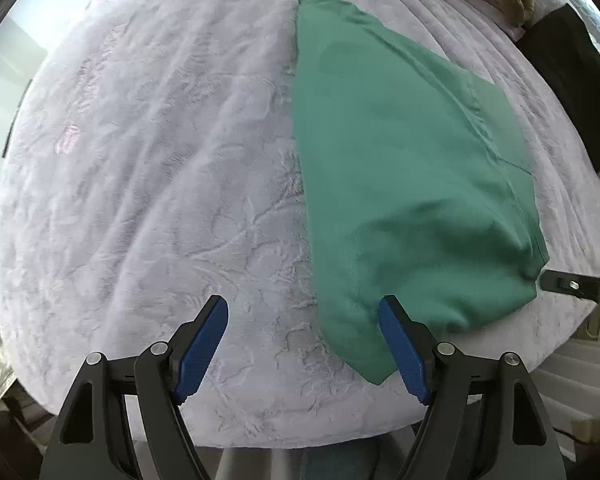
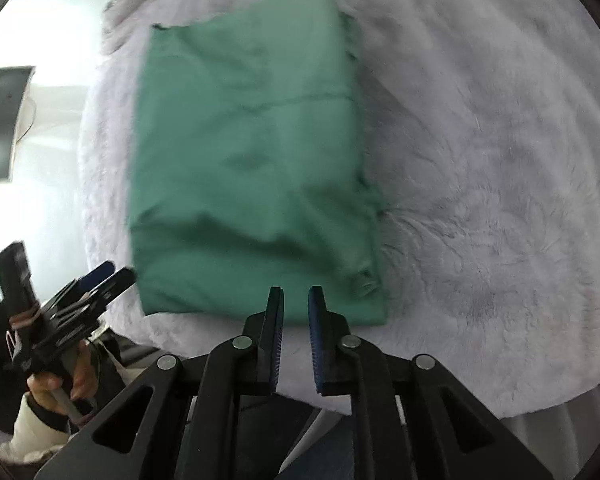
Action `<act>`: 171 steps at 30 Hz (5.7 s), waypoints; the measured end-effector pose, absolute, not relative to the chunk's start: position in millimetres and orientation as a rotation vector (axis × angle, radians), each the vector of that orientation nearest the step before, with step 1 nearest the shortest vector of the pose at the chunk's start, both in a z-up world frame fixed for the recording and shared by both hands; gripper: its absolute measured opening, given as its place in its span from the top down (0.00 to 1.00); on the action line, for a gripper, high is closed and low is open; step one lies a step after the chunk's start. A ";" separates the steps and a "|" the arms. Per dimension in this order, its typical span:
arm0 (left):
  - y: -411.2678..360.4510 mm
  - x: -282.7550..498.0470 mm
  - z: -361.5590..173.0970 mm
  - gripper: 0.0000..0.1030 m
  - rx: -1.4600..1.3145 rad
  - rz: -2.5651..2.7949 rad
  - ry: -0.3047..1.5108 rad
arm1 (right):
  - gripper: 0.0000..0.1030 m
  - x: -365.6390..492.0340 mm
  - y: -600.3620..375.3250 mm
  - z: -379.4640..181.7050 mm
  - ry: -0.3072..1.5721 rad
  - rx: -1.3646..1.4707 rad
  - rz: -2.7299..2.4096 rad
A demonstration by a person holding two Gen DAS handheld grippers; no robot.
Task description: Fold large clothes
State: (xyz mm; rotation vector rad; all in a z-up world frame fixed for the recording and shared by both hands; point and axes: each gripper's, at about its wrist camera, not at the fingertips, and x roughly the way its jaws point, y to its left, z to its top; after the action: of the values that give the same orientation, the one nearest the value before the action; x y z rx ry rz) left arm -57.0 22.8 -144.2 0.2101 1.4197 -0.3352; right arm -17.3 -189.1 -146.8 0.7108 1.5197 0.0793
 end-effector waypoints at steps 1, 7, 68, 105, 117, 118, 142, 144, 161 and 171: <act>28.1 -55.5 -141.1 0.24 0.201 -0.329 1.417 | 0.86 -15.5 -186.8 -139.3 1.510 0.699 0.083; 35.1 -49.2 -120.3 0.24 0.180 -0.271 1.384 | 0.86 -30.3 -199.7 -122.6 1.500 0.652 0.018; -11.7 -48.4 -65.3 0.00 0.209 -0.246 1.246 | 0.08 5.3 -168.3 -42.7 1.362 0.287 -0.277; -13.3 -51.9 -65.7 0.00 0.218 -0.250 1.247 | 0.08 0.5 -166.1 -43.8 1.372 0.282 -0.283; -10.2 -52.0 -66.5 0.00 0.224 -0.252 1.249 | 0.08 0.0 -165.5 -46.1 1.380 0.276 -0.279; -10.4 -51.9 -66.5 0.00 0.224 -0.252 1.249 | 0.08 -0.2 -165.2 -46.2 1.381 0.276 -0.280; -7.5 -47.9 -68.2 0.00 0.235 -0.258 1.254 | 0.08 5.4 -166.5 -47.7 1.395 0.264 -0.270; -7.6 -47.8 -68.2 0.00 0.234 -0.257 1.255 | 0.08 5.2 -166.2 -47.7 1.394 0.265 -0.270; -7.2 -48.4 -67.7 0.00 0.244 -0.252 1.238 | 0.08 5.9 -163.5 -49.2 1.396 0.263 -0.265; -8.1 -48.9 -67.6 0.00 0.247 -0.256 1.237 | 0.08 7.3 -163.0 -50.0 1.401 0.263 -0.259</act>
State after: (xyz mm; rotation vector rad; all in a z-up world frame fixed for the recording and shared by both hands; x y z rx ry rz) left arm -48.9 -8.1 -67.6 0.2469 1.2366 -0.2556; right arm 7.3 -163.0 -50.0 0.2632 1.4009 -0.2587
